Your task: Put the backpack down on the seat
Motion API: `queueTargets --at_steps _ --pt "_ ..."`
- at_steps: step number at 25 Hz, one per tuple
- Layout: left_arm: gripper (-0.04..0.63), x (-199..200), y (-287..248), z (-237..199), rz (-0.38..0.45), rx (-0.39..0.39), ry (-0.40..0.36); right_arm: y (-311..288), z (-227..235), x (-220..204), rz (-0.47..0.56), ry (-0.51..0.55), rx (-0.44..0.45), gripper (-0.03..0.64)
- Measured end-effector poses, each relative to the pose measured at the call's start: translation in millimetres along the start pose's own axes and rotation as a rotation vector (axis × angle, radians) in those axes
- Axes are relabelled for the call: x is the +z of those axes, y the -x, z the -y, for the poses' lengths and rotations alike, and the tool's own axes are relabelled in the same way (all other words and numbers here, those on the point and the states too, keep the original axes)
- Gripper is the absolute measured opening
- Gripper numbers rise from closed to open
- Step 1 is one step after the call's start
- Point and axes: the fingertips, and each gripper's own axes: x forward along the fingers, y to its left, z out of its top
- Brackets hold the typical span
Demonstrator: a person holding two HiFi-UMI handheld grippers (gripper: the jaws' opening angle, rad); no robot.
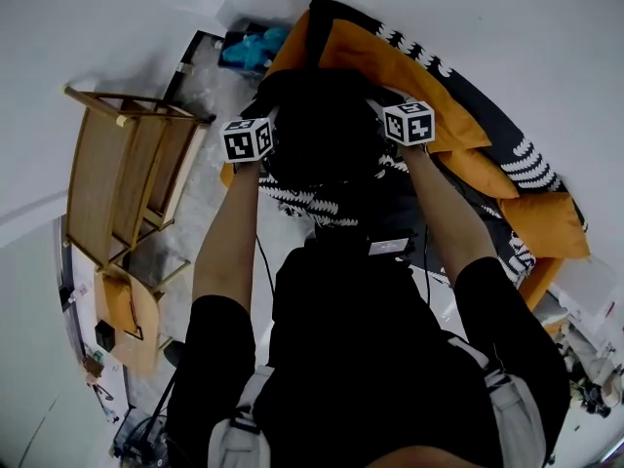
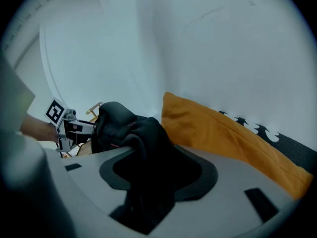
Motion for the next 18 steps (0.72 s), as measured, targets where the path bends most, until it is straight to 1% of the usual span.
queueTargets --at_steps 5,7,10,12,15,18 --pt "0.209 -24.2 35.5 3.8 0.025 0.01 0.043 34.6 -3.7 -20.9 0.026 -0.044 -0.058 0.201" --pt "0.207 -30.9 52.9 10.2 0.055 -0.001 0.061 49.5 -10.7 -27.1 0.042 -0.053 -0.071 0.194" --pt "0.188 -35.3 81.0 26.6 0.131 -0.01 0.069 77.1 -27.0 -32.1 0.094 -0.046 -0.081 0.15" --pt "0.154 -32.2 103.6 38.6 0.198 -0.002 0.044 97.1 -43.0 -30.7 0.142 -0.038 -0.082 0.113" --pt "0.127 -29.6 142.0 61.5 0.278 -0.013 0.004 128.7 -71.9 -30.4 0.214 -0.026 -0.09 0.082" --pt "0.078 -33.5 187.2 85.3 0.356 -0.029 -0.007 165.7 -103.2 -32.7 0.291 -0.019 -0.099 0.063"
